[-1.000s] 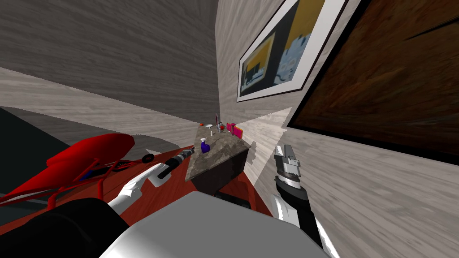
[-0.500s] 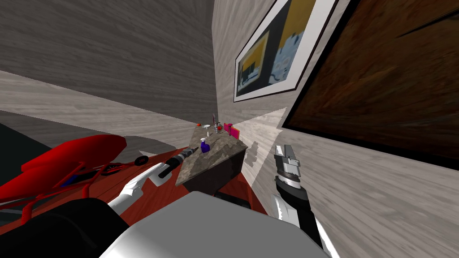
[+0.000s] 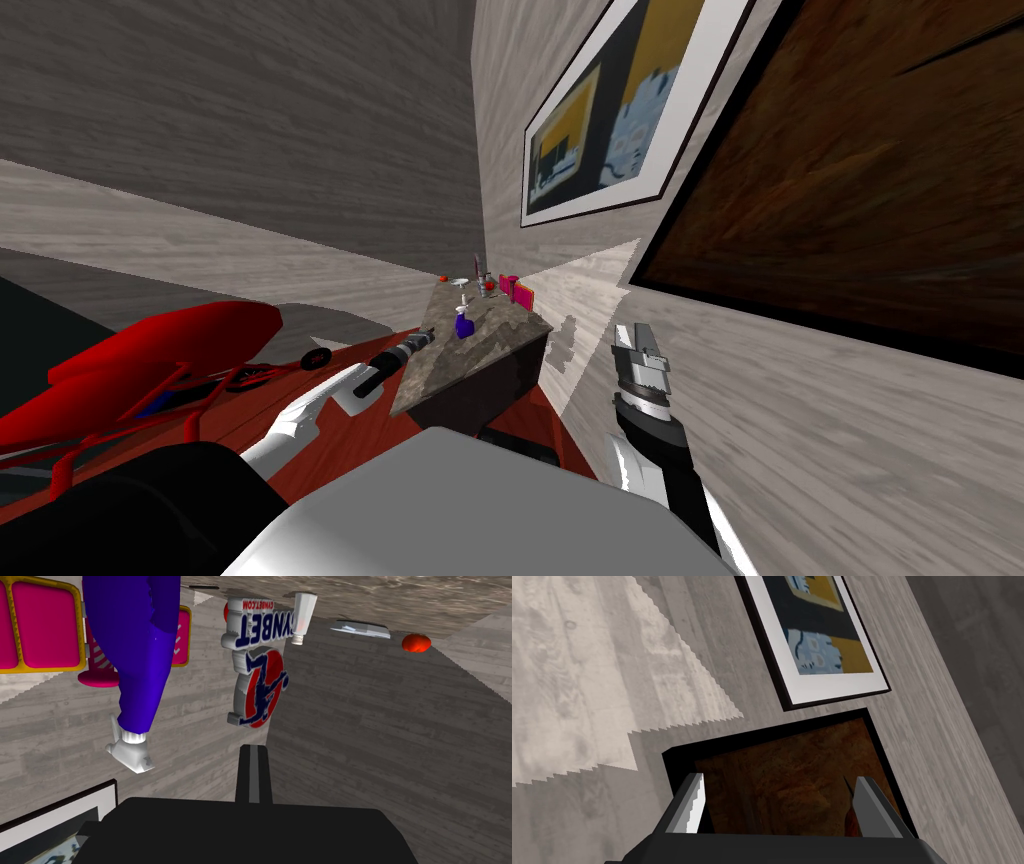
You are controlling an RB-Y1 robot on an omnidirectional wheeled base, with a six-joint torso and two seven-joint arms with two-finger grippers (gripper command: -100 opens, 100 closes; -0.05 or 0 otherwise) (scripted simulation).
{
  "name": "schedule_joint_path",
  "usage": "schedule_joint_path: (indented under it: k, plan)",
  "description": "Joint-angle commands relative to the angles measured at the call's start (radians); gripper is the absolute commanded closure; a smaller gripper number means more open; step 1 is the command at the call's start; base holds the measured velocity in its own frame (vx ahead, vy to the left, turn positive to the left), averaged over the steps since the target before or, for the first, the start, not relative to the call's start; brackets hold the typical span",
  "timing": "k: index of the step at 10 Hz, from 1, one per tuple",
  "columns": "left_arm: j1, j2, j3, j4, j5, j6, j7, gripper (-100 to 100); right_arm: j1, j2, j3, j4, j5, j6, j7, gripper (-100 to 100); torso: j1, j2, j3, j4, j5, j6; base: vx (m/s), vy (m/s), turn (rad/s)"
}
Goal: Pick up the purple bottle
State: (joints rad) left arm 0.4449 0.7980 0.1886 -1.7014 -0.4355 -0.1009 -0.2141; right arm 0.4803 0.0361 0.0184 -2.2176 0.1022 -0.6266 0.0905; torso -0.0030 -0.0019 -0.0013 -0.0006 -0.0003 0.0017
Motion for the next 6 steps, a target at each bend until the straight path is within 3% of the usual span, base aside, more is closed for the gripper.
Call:
schedule_joint_path:
  k: [1,3,6]
  plan:
    - [0.0,0.0,0.0,0.0,0.0,0.0,0.0,100,0.0,0.0,0.0,0.0,0.0,0.0,0.0,0,0.0,0.0,0.0,0.0,0.0,0.0,0.0,0.0,0.0]
    - [0.0,0.002,0.001,0.0,0.0,0.008,0.0,-100,0.0,0.0,0.0,0.0,0.0,0.0,0.0,0,0.0,0.0,0.0,0.0,0.0,0.0,0.031,-0.039,-0.03]
    - [0.001,0.005,0.003,-0.001,0.0,0.02,0.001,-100,0.0,0.0,0.0,0.0,0.0,0.0,0.0,0,-0.008,-0.007,-0.004,-0.002,-0.002,0.0,0.113,-0.125,-0.036]
